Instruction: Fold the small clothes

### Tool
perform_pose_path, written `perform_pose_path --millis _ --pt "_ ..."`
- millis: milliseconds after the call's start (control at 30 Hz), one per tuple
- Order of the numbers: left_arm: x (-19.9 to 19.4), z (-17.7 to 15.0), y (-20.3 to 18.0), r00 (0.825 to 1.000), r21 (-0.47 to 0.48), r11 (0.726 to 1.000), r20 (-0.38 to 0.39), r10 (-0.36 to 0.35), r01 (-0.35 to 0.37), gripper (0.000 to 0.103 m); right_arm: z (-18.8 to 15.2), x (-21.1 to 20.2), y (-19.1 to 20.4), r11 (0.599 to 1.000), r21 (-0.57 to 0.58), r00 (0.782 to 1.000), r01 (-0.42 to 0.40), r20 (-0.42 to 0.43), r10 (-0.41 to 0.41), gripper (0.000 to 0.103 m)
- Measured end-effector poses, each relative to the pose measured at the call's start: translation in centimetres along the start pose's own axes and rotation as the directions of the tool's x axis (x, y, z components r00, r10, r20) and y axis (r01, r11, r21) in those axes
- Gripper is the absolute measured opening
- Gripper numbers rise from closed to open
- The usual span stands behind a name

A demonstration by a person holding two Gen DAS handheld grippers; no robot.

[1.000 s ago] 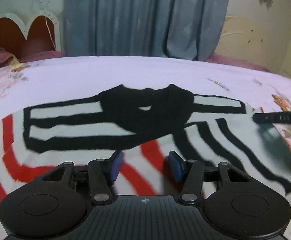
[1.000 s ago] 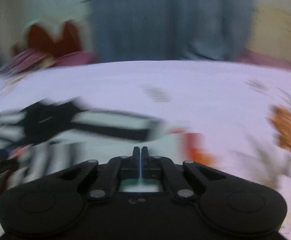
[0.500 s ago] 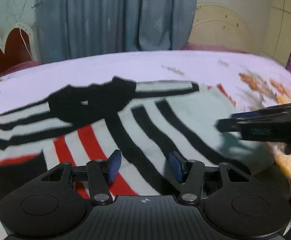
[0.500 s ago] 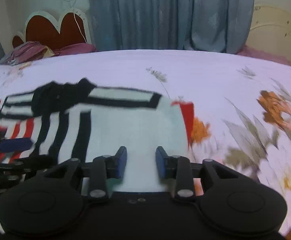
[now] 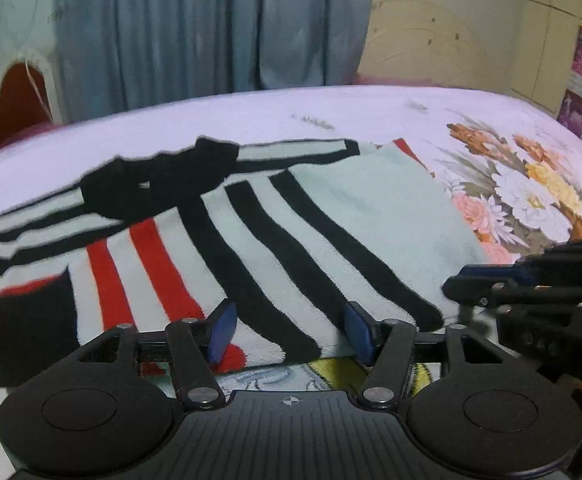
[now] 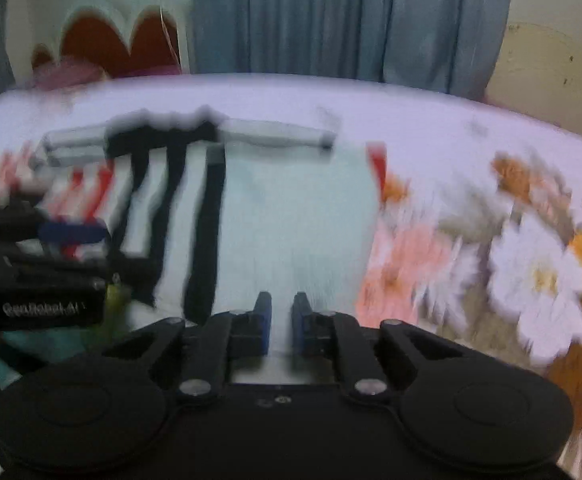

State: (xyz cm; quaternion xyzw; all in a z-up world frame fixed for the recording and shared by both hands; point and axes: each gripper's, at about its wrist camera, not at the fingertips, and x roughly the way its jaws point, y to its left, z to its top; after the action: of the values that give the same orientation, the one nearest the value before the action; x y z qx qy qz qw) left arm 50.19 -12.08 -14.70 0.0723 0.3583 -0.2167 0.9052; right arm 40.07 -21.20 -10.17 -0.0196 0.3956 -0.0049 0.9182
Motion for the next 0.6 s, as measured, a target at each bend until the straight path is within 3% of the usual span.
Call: perform_pose_path --millis 67,133,167,200,233,267,367,600 --pt "-0.9 0.6 0.5 1.0 -0.03 1.0 0.0 0.004 -0.004 0.06 0.2 -0.5 0.4 1.0 -0.003 1.0 0.014 -0.005 -0.014 0.013" --pt "-1.9 0.5 1.3 0.999 -0.028 0.999 0.038 0.033 -0.032 0.06 0.6 -1.8 0.4 1.0 0.003 0.999 0.002 0.043 -0.002 0.018" --pt "-1.6 0.2 1.9 0.998 -0.028 0.998 0.012 0.053 -0.053 0.06 0.5 -2.2 0.3 1.0 0.006 0.998 -0.005 0.056 0.004 0.018" --pt "-1.1 -0.4 2.6 0.998 -0.042 0.998 -0.021 0.052 -0.053 0.06 0.3 -1.4 0.1 1.0 0.016 1.0 -0.007 0.008 0.007 0.017" --pt "-1.2 -0.9 3.7 1.0 -0.083 0.996 -0.005 0.013 -0.013 0.06 -0.2 -0.7 -0.2 0.999 0.032 1.0 -0.015 -0.023 0.016 0.018" --pt "-1.4 -0.8 4.2 1.0 -0.097 0.995 -0.007 0.005 -0.005 0.06 -0.3 -0.7 -0.5 0.999 0.04 1.0 -0.025 -0.011 0.026 0.017" --pt "-2.4 -0.3 5.3 0.996 -0.072 0.994 0.036 0.083 -0.08 0.06 1.1 -1.0 -0.9 0.998 0.052 0.999 -0.035 0.016 0.034 0.017" --pt "-0.2 1.9 9.5 0.991 -0.204 0.971 0.021 0.136 -0.129 0.06 6.2 2.8 0.3 0.999 0.03 0.995 -0.03 0.094 0.027 0.019"
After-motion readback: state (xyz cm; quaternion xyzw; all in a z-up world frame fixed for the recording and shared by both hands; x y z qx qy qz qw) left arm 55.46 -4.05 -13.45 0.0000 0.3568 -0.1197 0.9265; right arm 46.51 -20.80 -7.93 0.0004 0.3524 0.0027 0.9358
